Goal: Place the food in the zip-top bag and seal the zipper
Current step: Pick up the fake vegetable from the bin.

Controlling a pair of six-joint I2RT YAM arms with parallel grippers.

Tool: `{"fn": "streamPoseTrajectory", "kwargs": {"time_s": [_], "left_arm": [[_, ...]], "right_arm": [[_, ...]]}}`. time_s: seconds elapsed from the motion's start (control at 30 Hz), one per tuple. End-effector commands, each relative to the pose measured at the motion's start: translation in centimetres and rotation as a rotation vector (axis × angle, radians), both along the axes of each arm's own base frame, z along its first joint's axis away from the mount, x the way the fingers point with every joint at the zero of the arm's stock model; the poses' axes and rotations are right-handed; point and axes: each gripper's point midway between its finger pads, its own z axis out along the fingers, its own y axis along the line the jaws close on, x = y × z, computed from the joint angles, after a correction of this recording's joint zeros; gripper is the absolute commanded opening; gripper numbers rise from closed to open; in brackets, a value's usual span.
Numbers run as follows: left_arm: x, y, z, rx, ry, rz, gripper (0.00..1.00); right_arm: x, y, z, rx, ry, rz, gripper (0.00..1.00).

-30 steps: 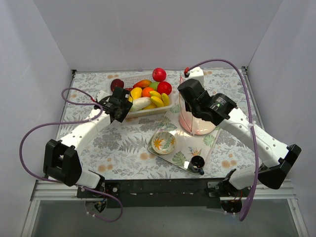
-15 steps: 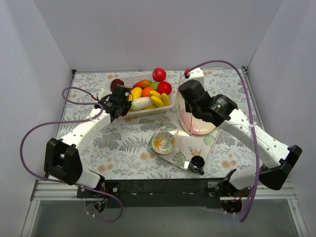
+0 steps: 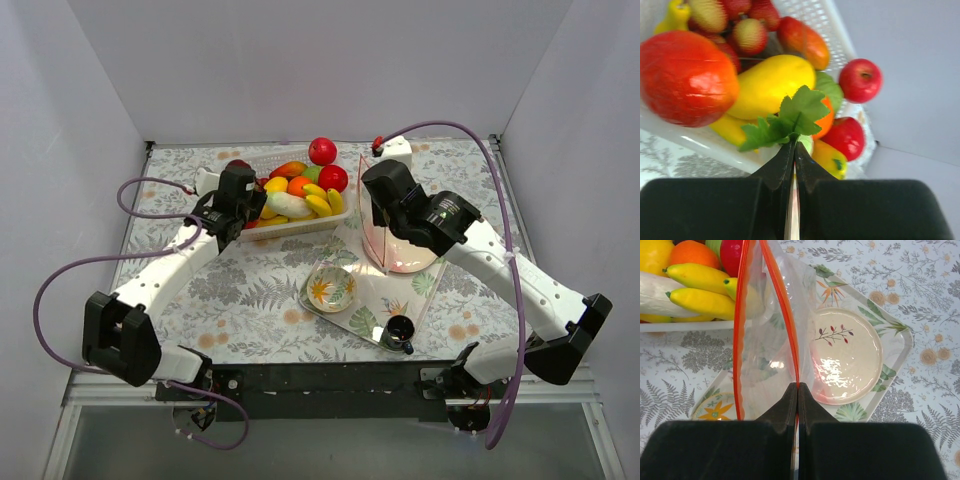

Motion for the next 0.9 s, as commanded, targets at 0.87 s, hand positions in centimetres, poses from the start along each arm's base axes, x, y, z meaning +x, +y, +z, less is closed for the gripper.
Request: {"fn": "streamPoseTrajectory", "kwargs": {"time_s": [0.87], "left_arm": [[-7.0, -9.5, 20.0, 0.004, -0.497, -0.624, 0.0]], "right_arm": [[3.7, 5.5, -2.9, 0.377, 0.072, 0.045, 0.01]]}}
